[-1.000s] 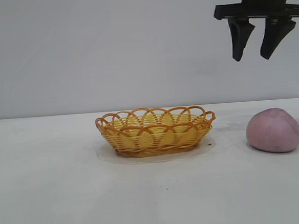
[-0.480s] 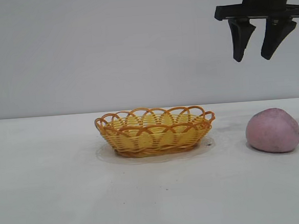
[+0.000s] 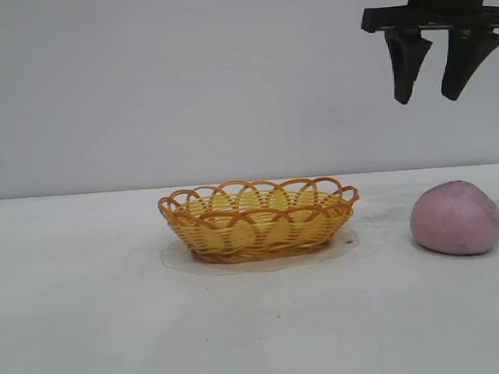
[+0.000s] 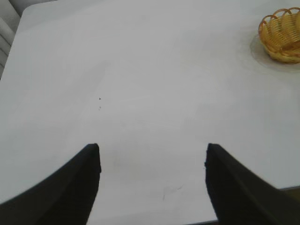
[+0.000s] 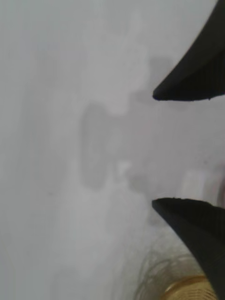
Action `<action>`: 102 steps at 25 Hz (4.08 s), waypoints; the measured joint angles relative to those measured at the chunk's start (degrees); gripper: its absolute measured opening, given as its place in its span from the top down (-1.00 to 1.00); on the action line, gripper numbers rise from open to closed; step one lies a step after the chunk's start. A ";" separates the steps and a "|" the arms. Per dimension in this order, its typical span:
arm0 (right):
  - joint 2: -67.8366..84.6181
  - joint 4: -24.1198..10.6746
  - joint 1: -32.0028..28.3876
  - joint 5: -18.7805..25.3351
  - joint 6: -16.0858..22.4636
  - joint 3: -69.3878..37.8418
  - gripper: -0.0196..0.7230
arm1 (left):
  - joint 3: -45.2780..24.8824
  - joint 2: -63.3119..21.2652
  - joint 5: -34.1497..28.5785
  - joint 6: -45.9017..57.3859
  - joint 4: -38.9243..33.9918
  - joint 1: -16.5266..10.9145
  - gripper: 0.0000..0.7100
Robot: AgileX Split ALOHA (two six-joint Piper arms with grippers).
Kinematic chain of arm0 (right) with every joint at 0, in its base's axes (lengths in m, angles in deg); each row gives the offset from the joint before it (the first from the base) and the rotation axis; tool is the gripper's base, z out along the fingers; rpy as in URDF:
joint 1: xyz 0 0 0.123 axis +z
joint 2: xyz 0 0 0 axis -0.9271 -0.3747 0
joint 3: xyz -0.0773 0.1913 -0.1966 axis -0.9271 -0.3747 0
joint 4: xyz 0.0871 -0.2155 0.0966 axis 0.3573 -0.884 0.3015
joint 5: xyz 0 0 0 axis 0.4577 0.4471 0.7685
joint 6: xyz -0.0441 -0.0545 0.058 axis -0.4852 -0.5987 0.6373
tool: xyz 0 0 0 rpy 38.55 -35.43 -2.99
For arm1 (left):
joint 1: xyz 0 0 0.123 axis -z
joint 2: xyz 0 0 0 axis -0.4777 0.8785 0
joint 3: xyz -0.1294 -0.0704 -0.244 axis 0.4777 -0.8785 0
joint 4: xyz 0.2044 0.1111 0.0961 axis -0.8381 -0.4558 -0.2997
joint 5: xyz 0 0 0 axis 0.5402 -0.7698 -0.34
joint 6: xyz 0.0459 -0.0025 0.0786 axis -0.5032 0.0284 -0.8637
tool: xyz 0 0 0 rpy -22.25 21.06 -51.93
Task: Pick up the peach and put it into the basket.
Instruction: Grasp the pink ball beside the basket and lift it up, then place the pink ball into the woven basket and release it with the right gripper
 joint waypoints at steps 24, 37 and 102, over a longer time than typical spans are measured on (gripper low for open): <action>4.14 1.51 7.35 19.39 -0.13 0.00 -0.09 | 0.00 0.00 0.04 -0.05 0.00 0.00 -0.19; 4.14 1.68 11.11 19.17 0.78 -3.65 0.04 | 0.00 0.00 0.26 -0.05 0.00 0.00 -0.19; 2.54 -1.14 18.08 7.19 -0.26 1.72 0.95 | 0.00 0.00 0.26 -0.14 0.00 0.00 -0.19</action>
